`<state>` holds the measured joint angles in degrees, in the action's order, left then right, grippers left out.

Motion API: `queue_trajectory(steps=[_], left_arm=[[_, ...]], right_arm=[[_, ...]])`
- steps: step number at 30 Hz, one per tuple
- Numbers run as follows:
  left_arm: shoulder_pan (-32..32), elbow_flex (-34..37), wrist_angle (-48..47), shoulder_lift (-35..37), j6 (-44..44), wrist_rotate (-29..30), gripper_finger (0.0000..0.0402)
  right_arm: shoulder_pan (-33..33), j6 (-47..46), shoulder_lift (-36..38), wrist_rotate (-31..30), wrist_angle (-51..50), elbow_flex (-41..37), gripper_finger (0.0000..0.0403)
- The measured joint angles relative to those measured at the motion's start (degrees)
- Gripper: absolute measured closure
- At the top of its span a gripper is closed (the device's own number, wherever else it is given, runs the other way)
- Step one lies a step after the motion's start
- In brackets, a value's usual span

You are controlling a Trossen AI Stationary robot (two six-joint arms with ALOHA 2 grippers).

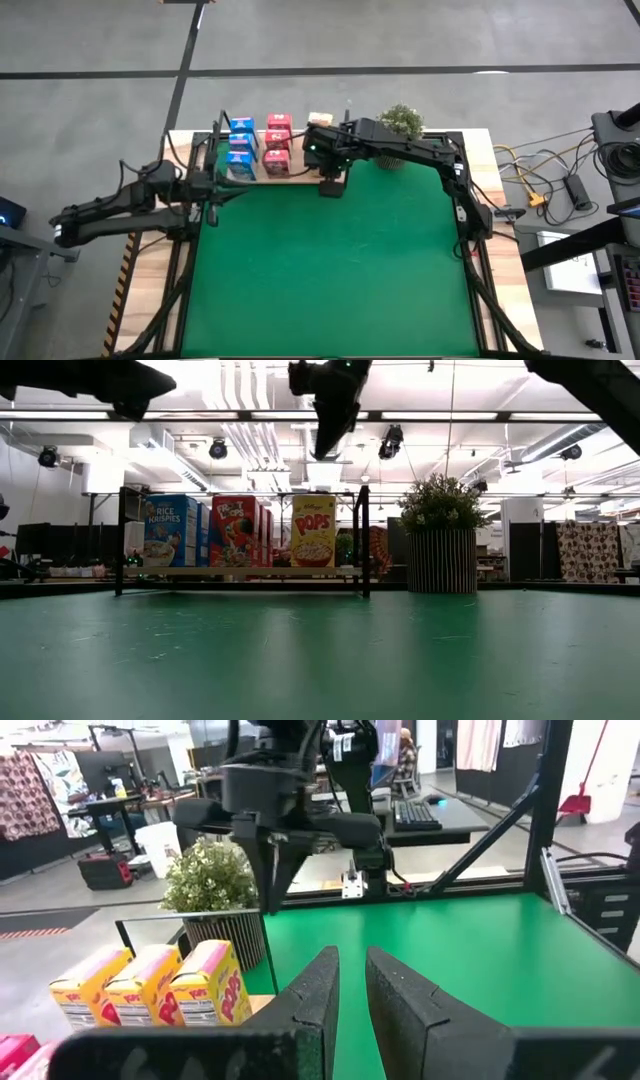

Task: Stack cereal on shelf
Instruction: Return to Home Position

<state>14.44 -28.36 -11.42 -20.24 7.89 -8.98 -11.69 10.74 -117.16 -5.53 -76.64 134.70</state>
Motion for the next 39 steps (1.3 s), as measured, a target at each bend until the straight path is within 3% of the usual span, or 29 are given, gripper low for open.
queue_trajectory(steps=[9,16,25,33,39], left_arm=[[0.0,0.08,-3.29,7.95,-2.87,-0.04,0.0365],[0.0,2.94,-3.45,13.34,-5.17,-0.06,0.0365],[0.0,8.32,-3.12,17.66,-10.09,-0.08,0.0365],[0.0,12.94,-0.35,18.54,-10.57,-0.08,0.0365],[0.0,14.36,-0.04,18.48,-11.58,-0.06,0.0365]], right_arm=[[2.98,1.97,0.1,0.14,5.51,-3.48,0.0386],[5.76,2.69,2.0,0.19,13.46,-14.48,0.0394],[7.35,2.08,15.92,3.0,36.1,-42.79,0.0394],[9.65,8.46,31.14,4.69,75.32,-71.58,0.0394],[9.95,8.53,43.28,4.69,85.93,-86.38,0.0394]])
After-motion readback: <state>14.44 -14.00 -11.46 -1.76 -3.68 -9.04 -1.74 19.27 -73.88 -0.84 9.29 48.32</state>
